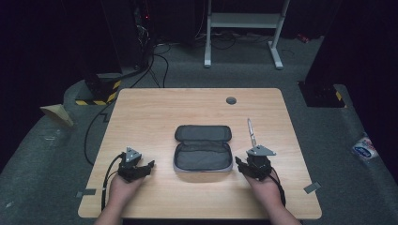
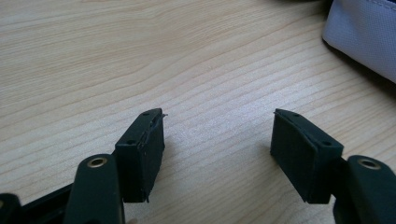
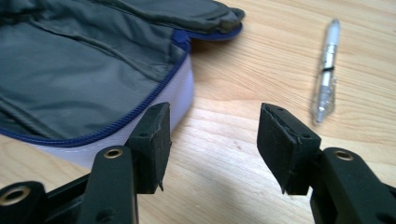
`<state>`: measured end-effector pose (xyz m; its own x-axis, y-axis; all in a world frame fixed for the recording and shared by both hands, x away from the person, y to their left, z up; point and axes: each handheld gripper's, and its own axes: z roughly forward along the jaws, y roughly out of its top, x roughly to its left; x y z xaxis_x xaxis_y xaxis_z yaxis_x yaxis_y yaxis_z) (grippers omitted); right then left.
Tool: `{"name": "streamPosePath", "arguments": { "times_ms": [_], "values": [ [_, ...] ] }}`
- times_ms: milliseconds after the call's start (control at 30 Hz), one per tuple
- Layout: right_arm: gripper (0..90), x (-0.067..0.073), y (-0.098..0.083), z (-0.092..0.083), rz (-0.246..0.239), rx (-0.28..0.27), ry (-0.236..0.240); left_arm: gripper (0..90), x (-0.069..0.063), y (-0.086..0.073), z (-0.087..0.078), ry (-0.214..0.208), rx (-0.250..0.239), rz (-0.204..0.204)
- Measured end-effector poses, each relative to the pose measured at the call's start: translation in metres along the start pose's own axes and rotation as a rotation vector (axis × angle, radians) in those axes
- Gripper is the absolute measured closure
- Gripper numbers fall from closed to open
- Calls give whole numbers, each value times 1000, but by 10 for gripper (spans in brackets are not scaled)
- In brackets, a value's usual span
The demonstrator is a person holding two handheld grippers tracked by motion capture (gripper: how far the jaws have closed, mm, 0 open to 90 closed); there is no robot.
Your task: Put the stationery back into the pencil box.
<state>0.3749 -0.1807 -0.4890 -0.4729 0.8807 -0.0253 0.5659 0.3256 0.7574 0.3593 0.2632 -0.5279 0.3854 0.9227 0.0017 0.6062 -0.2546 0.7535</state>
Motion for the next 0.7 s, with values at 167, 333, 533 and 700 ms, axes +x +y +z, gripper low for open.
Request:
{"name": "streamPosePath", "arguments": {
  "times_ms": [167, 333, 533, 700],
  "values": [
    [426, -5, -1, 3, -9, 4, -36, 348, 0, 0, 1, -2, -2, 1],
    [397, -21, -1, 7, 63, 6, -56, 348, 0, 1, 1, -1, -3, 2],
    [418, -37, -1, 10, 107, -11, -76, 349, 0, 1, 1, 0, 0, 3],
    [428, -46, -2, 13, 129, -18, -82, 345, -1, 0, 1, 10, -2, -5]
  ]
}}
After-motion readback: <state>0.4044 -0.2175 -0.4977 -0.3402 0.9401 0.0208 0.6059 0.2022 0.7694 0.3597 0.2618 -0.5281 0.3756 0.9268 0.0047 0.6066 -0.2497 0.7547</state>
